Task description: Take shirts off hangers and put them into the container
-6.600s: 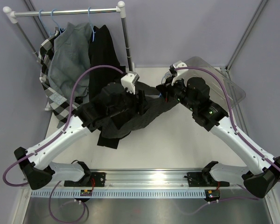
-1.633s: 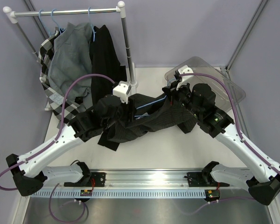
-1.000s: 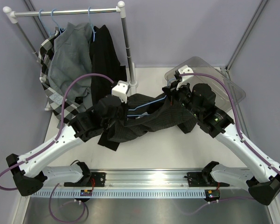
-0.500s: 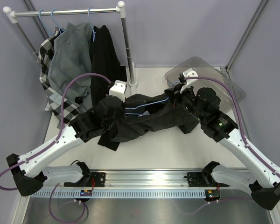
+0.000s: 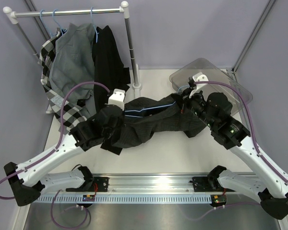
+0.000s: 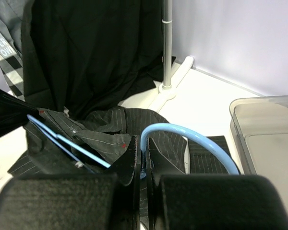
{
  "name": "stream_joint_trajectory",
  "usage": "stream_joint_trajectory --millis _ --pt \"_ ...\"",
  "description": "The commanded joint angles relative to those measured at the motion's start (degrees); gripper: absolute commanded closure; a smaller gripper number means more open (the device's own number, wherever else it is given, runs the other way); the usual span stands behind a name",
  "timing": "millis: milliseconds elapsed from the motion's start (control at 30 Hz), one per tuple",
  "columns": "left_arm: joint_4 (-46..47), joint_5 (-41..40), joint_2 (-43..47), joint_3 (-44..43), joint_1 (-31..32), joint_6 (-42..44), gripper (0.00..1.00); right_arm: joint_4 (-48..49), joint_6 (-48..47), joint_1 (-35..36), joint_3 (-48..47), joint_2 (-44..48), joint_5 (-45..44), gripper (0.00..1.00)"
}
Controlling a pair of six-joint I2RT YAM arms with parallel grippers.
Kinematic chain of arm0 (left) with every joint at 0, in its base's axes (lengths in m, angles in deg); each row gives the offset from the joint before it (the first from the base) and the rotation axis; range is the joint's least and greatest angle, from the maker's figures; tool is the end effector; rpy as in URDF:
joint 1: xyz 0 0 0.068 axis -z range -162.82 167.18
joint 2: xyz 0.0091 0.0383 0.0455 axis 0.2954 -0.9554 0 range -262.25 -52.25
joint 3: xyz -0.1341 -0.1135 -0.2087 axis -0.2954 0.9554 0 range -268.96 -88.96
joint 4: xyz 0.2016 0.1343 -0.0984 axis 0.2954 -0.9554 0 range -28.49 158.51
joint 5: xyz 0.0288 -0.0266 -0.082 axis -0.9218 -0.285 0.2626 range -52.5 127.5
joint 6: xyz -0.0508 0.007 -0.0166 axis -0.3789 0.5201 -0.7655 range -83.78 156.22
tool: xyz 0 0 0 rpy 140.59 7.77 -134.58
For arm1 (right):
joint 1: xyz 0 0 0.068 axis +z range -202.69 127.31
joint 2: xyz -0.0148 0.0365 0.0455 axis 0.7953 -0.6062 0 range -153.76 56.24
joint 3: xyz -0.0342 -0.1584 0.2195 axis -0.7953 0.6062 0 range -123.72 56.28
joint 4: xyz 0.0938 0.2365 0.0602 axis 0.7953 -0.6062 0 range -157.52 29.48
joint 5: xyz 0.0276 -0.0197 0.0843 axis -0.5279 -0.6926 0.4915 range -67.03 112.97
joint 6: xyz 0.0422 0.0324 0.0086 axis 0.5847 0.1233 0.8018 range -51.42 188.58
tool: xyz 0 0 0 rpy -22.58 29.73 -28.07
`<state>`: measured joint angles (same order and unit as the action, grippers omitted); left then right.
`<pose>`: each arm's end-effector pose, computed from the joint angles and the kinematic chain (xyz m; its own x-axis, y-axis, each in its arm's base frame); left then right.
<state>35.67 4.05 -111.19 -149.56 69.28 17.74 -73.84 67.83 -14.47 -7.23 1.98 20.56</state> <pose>0.1479 -0.1582 0.3530 -0.4186 0.1071 -0.9018 0.2489 0.9685 -0.0005 0.1638 0.1269 0.4187 -0.0481 -0.0545 -0.9974 -0.5858 0.8103 -0.0160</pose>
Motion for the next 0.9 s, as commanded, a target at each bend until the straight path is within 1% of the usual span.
stream_joint_trajectory --millis 0,100,200,233,267,300,333,400,433,467,533,600,667,700,767,800,867 --pt "-2.93 -6.62 2.51 1.36 -1.91 -0.68 1.00 3.92 0.14 -0.16 -2.24 3.02 -2.59 1.00" --pt "-3.81 -7.15 3.30 1.45 -2.61 -0.77 1.00 4.09 0.40 -0.16 -1.97 3.72 -2.77 1.00" --pt "-3.63 -4.79 4.18 1.71 -2.61 -1.29 1.00 4.36 0.40 -0.07 -2.06 3.99 -2.77 1.00" --pt "-3.63 -2.61 4.36 1.89 -2.61 -1.30 0.99 4.36 0.40 -0.16 -2.15 3.99 -2.51 1.00" --pt "-3.63 -1.45 4.44 1.89 -2.61 -1.21 0.95 4.44 0.40 -0.16 -2.06 3.99 -2.33 1.00" --pt "-3.63 0.13 4.79 1.89 -2.61 -1.03 0.86 4.44 0.40 -0.07 -2.15 3.90 -2.24 1.00" --pt "-3.55 3.45 5.14 1.80 -2.61 -0.68 0.60 4.44 0.49 -0.16 -2.32 3.55 -1.63 1.00" --pt "-3.63 5.93 7.07 1.62 -2.61 -0.07 0.33 4.01 0.40 -0.16 -2.59 3.20 -0.84 1.00" --pt "-3.72 6.12 8.04 1.45 -2.61 0.20 0.15 4.09 0.40 -0.07 -2.41 2.85 0.12 1.00" --pt "-3.64 6.29 9.35 1.19 -2.61 1.16 0.10 4.01 0.40 -0.16 -2.41 2.67 0.74 1.00" --pt "-4.07 7.25 13.56 0.75 -2.70 2.56 0.06 3.92 0.23 -0.07 -1.80 2.14 2.05 1.00" --pt "-5.73 10.23 16.21 -0.92 -2.70 5.02 0.06 4.18 -0.04 -0.16 -1.27 1.70 2.15 1.00" --pt "-6.62 13.31 19.47 -2.93 -2.70 7.13 0.06 3.92 -0.12 -0.16 -0.83 0.83 4.26 1.00" --pt "-7.06 17.50 20.17 -3.47 -2.70 7.84 0.07 4.18 0.05 -0.07 -0.74 0.47 4.96 1.00" --pt "-7.15 21.83 20.97 -4.61 -2.70 8.72 0.07 5.05 0.40 -0.07 -0.65 -0.84 7.24 1.00" --pt "-7.06 25.94 20.71 -4.79 -2.70 8.90 0.07 5.32 0.40 -0.16 -0.65 -1.28 8.03 1.00" --pt "-7.06 28.96 19.14 -4.88 -2.61 8.90 0.07 6.02 2.06 -0.16 -1.09 -2.95 10.14 1.00"
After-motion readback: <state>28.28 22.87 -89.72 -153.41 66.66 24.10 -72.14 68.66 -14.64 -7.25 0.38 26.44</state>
